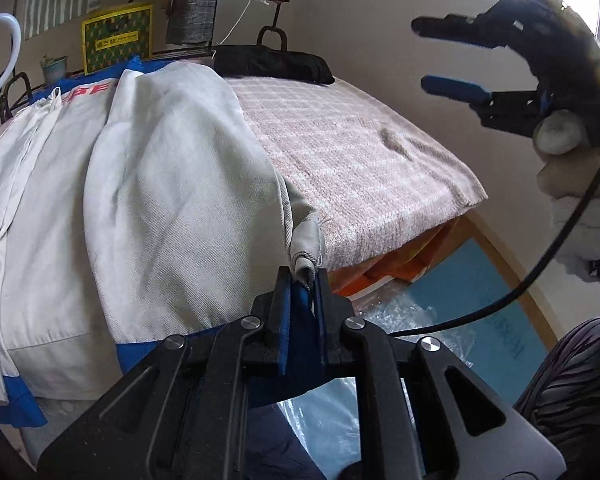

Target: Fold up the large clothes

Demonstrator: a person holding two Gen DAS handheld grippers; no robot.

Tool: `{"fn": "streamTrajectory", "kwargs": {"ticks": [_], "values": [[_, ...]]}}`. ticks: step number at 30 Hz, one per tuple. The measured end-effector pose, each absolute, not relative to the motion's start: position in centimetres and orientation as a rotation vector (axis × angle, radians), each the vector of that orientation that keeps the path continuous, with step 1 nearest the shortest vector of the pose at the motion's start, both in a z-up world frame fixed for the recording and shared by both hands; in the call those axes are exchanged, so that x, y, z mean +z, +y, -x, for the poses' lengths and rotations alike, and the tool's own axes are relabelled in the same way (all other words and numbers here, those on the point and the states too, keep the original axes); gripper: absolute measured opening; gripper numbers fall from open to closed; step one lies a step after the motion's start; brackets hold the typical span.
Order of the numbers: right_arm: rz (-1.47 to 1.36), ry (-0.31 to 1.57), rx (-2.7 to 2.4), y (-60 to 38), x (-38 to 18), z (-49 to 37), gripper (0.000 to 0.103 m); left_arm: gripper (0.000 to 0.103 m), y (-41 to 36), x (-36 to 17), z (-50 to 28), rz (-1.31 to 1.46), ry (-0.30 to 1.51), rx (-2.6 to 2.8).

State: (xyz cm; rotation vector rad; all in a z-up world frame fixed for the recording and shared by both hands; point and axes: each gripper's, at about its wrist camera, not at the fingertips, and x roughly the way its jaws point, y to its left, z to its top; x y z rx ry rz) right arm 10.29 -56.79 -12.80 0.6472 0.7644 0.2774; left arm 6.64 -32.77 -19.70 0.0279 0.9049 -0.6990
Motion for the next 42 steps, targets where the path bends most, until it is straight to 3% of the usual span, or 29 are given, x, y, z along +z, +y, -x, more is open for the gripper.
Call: {"fn": "streamTrajectory", "kwargs": {"ticks": [10, 25, 28, 29, 32, 42], "values": [[-0.921, 0.862, 0.296, -56.4, -19.0, -20.0, 0.062, 0.008, -29.5, -16.7, -7.4, 0.149, 0.916, -0.704], [-1.029, 0.996, 0.249, -54.5, -27.9, -35.8, 0.059, 0.008, -28.3, -17.2, -8.1, 0.260, 0.957, -0.769], [-1.033, 1.011, 0.305, -53.2, -28.2, -37.8, 0.048, 0.008, -28.2, -17.5, -8.3, 0.265, 0.961, -0.773], [-1.022, 1.017, 0.316, -52.7, -28.2, -38.2, 0.029, 0.008, -28.1, -17.5, -8.3, 0.271, 0.960, -0.772], [-0.892, 1.039, 0.289, -51.1, -26.6, -39.0, 0.007, 0.008, -27.4, -17.4, -8.4, 0.291, 0.958, -0.761], [-0.616, 0.991, 0.163, -45.8, -18.9, -39.8, 0.002, 0.007, -22.6, -16.8, -8.5, 0.402, 0.935, -0.708]]}}
